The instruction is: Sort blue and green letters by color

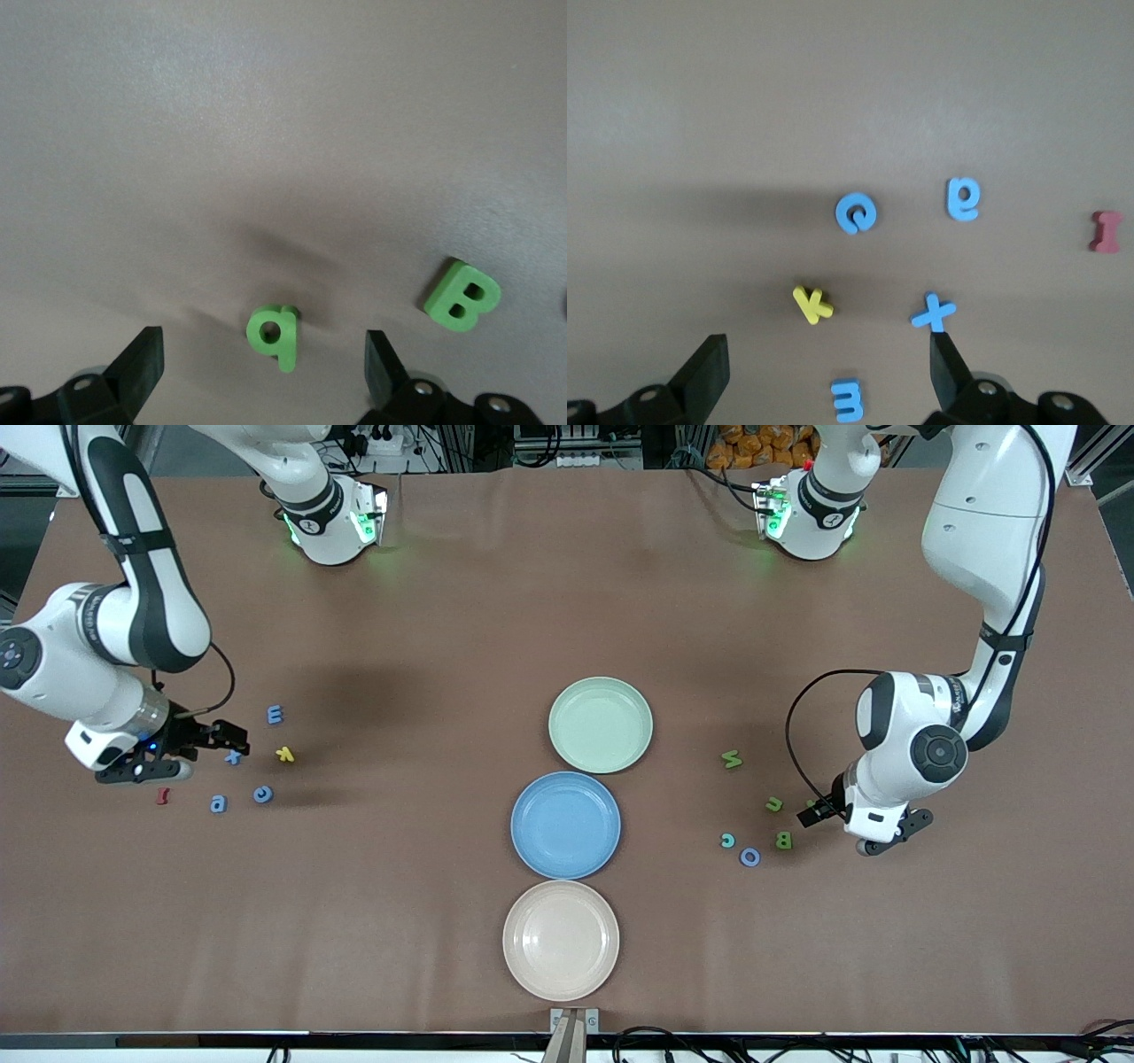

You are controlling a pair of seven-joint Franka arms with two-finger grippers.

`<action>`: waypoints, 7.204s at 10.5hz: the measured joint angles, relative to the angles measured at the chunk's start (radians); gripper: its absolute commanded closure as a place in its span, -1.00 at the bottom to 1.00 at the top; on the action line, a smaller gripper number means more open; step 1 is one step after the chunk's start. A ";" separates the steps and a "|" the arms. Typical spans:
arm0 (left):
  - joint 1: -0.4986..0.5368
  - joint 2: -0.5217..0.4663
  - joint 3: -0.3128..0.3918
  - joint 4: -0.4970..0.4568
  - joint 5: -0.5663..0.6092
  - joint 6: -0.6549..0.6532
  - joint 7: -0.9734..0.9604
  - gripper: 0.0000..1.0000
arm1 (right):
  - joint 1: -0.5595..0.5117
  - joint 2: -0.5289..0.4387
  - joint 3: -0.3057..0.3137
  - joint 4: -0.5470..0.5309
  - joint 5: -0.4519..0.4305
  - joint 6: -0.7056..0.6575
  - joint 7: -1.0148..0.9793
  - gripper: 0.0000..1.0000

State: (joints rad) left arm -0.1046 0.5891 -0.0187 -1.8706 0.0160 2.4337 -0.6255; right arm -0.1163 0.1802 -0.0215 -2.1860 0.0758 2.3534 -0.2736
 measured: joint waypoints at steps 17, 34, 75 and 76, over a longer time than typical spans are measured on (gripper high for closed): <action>-0.004 0.036 -0.002 0.009 0.000 0.020 -0.023 1.00 | -0.057 0.025 0.013 -0.412 0.000 0.422 -0.164 -0.57; -0.307 -0.102 -0.061 0.005 0.001 -0.128 -0.234 1.00 | -0.057 0.049 0.018 -0.412 0.000 0.450 -0.166 0.97; 0.076 0.113 -0.182 0.231 0.177 -0.131 0.299 -1.00 | 0.541 0.452 0.004 0.629 0.003 -0.036 0.656 -1.00; 0.076 0.135 -0.183 0.260 0.177 -0.146 0.300 -1.00 | 0.480 0.411 0.004 0.592 0.002 -0.090 0.570 -1.00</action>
State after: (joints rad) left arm -0.0288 0.7244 -0.2017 -1.6102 0.1927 2.2873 -0.3254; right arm 0.3636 0.5912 -0.0175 -1.5938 0.0782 2.2635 0.2963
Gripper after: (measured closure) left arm 0.000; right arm 0.000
